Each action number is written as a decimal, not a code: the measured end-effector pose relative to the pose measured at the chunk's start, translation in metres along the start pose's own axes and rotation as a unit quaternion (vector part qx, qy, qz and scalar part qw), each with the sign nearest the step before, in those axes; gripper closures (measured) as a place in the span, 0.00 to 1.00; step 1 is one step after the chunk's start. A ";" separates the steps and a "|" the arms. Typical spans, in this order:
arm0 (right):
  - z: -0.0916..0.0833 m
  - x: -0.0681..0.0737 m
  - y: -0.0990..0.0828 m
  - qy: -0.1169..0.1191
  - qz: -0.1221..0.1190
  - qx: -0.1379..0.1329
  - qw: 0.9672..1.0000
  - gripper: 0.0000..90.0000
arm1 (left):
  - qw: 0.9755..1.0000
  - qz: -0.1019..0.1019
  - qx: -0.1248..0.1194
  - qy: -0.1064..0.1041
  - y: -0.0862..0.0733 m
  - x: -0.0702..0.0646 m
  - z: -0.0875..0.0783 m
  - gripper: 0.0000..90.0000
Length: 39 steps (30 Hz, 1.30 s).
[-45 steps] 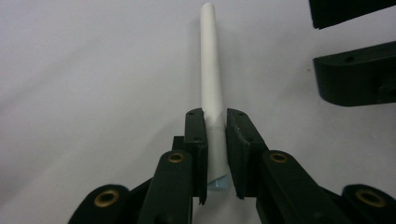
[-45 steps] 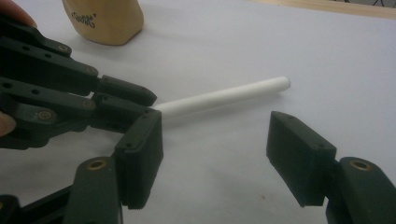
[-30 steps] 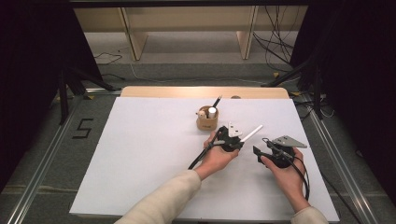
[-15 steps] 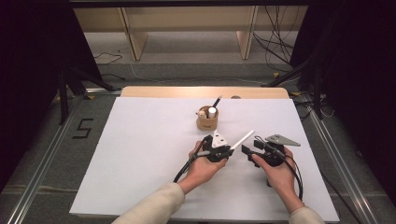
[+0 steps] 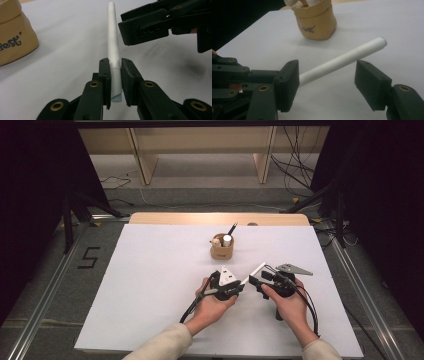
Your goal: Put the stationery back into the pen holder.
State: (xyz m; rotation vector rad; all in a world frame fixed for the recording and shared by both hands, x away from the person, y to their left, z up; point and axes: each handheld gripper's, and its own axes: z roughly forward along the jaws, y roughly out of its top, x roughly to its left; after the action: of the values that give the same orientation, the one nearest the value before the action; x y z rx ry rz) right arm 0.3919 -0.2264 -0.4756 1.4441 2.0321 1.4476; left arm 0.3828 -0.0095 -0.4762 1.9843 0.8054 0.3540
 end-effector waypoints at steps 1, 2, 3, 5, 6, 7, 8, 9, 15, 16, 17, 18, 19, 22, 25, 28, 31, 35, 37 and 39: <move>0.001 0.001 0.000 0.003 0.004 0.001 1.000 0.41 | 1.000 0.000 -0.003 0.001 -0.001 0.000 -0.001 0.88; 0.002 0.001 -0.001 0.006 0.008 0.003 1.000 0.41 | 1.000 0.000 -0.002 0.000 -0.001 0.000 -0.001 0.88; 0.003 0.002 -0.001 0.007 0.008 0.004 1.000 0.41 | 1.000 -0.001 -0.004 0.001 -0.001 0.000 -0.002 0.88; 0.004 0.002 -0.002 0.012 0.017 0.007 1.000 0.40 | 1.000 -0.003 -0.007 0.002 -0.001 0.000 -0.003 0.88; 0.005 0.002 -0.002 0.014 0.020 0.007 1.000 0.40 | 1.000 -0.001 -0.008 0.002 -0.001 0.000 -0.003 0.88; 0.006 0.003 -0.002 0.016 0.023 0.009 1.000 0.40 | 1.000 0.000 -0.008 0.002 -0.001 -0.001 -0.003 0.88; 0.007 0.003 -0.003 0.017 0.027 0.009 0.999 0.40 | 1.000 -0.002 -0.008 0.000 -0.001 -0.001 -0.003 0.88; 0.007 0.003 -0.003 0.019 0.028 0.009 0.999 0.40 | 1.000 -0.002 -0.009 0.000 -0.001 -0.002 -0.003 0.88; 0.010 0.002 -0.003 0.024 0.049 0.004 0.998 0.40 | 1.000 -0.008 -0.011 -0.004 -0.001 -0.004 -0.002 0.88; 0.011 0.001 -0.003 0.023 0.050 0.004 0.998 0.40 | 1.000 -0.006 -0.010 -0.005 -0.001 -0.004 -0.002 0.88; 0.011 0.001 -0.003 0.022 0.050 0.003 0.999 0.40 | 1.000 -0.003 -0.010 -0.004 -0.001 -0.004 -0.002 0.88; 0.012 0.001 -0.003 0.022 0.051 0.003 0.998 0.40 | 1.000 -0.005 -0.010 -0.006 -0.001 -0.004 -0.002 0.88; 0.012 0.001 -0.003 0.022 0.053 0.003 0.998 0.40 | 1.000 -0.005 -0.011 -0.006 -0.001 -0.005 -0.002 0.88; 0.014 0.001 -0.003 0.021 0.058 0.001 0.998 0.42 | 1.000 -0.002 -0.012 -0.005 -0.001 -0.005 -0.002 0.88; 0.014 0.001 -0.003 0.022 0.065 0.000 0.998 0.48 | 1.000 -0.001 -0.014 -0.005 -0.001 -0.005 -0.003 0.87; 0.013 0.002 -0.002 0.035 0.077 -0.005 0.996 0.58 | 1.000 -0.003 -0.019 -0.004 -0.001 -0.005 -0.003 0.87; 0.011 0.003 0.001 0.047 0.087 -0.015 0.995 0.67 | 1.000 -0.003 -0.023 -0.003 -0.001 -0.005 -0.003 0.87; 0.008 0.005 0.003 0.070 0.103 -0.028 0.992 0.78 | 1.000 -0.006 -0.027 -0.002 0.000 -0.005 -0.004 0.87; 0.007 0.008 0.005 0.083 0.110 -0.035 0.990 0.84 | 1.000 -0.007 -0.030 -0.001 0.000 -0.005 -0.003 0.87; 0.005 0.011 0.006 0.091 0.104 -0.041 0.990 0.87 | 0.999 -0.006 -0.039 0.005 0.001 -0.004 -0.004 0.92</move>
State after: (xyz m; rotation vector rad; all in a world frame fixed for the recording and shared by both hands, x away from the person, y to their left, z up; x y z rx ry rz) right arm 0.3940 -0.2144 -0.4693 1.5807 1.9446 1.7851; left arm 0.3781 -0.0097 -0.4727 1.9052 0.7973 0.3848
